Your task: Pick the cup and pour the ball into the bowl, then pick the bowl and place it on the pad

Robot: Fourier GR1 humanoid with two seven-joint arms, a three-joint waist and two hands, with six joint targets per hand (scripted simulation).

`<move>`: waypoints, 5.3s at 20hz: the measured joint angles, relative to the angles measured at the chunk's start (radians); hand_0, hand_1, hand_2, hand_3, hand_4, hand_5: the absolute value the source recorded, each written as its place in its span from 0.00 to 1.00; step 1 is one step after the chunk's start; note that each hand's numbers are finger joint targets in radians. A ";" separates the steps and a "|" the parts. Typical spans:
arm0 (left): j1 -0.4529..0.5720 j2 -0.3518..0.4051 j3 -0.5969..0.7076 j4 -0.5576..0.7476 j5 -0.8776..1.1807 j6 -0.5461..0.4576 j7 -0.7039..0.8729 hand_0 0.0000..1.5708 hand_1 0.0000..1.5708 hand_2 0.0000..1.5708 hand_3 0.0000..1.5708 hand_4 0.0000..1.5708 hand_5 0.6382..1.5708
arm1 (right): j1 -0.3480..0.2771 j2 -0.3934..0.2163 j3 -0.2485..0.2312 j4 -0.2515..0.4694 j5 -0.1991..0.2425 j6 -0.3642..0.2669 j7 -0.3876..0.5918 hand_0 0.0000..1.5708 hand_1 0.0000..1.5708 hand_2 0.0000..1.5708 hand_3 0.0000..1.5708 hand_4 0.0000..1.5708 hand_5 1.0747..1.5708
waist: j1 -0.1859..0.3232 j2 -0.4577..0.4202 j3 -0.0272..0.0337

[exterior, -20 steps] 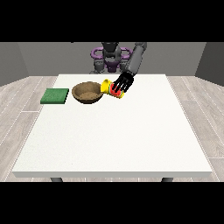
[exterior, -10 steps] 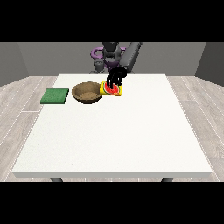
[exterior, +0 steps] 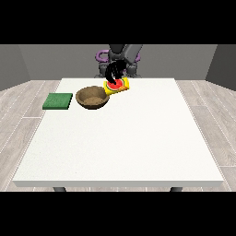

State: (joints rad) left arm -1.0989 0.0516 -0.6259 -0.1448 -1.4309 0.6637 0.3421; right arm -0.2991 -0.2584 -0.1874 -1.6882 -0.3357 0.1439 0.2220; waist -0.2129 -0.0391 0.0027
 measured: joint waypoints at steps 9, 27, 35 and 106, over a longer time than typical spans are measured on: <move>0.035 -0.045 -0.069 -0.139 -0.088 -0.173 0.076 0.91 0.91 1.00 1.00 0.60 0.94 | 0.013 -0.017 -0.033 0.071 -0.003 0.025 -0.033 0.00 0.00 0.00 0.00 0.24 0.99 | 0.035 -0.028 -0.0023; 0.419 0.135 0.540 -0.533 0.781 0.118 -0.588 0.96 0.96 1.00 1.00 0.94 0.88 | 0.112 -0.039 -0.099 -0.075 -0.039 0.038 -0.068 0.00 0.00 0.00 0.00 0.27 0.99 | 0.121 0.099 -0.0116; 0.450 -0.004 0.750 -0.733 1.277 -0.210 -0.792 0.26 0.26 0.00 0.00 0.17 1.00 | 0.117 -0.006 -0.093 -0.107 -0.030 -0.006 -0.063 0.00 0.00 0.00 0.00 0.34 0.99 | 0.199 0.139 -0.0212; -0.028 0.735 1.030 -0.865 1.854 -0.964 -0.358 0.00 0.00 0.00 0.00 0.00 0.98 | -0.131 0.102 -0.061 0.680 0.268 -0.293 -0.474 1.00 1.00 1.00 1.00 0.75 0.78 | 0.362 0.408 -0.0317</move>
State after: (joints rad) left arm -1.1267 0.7869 0.4038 -1.0097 0.4229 -0.3005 -0.0162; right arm -0.4303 -0.1565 -0.2479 -1.0078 -0.0674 -0.1492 -0.2524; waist 0.1491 0.3693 -0.0290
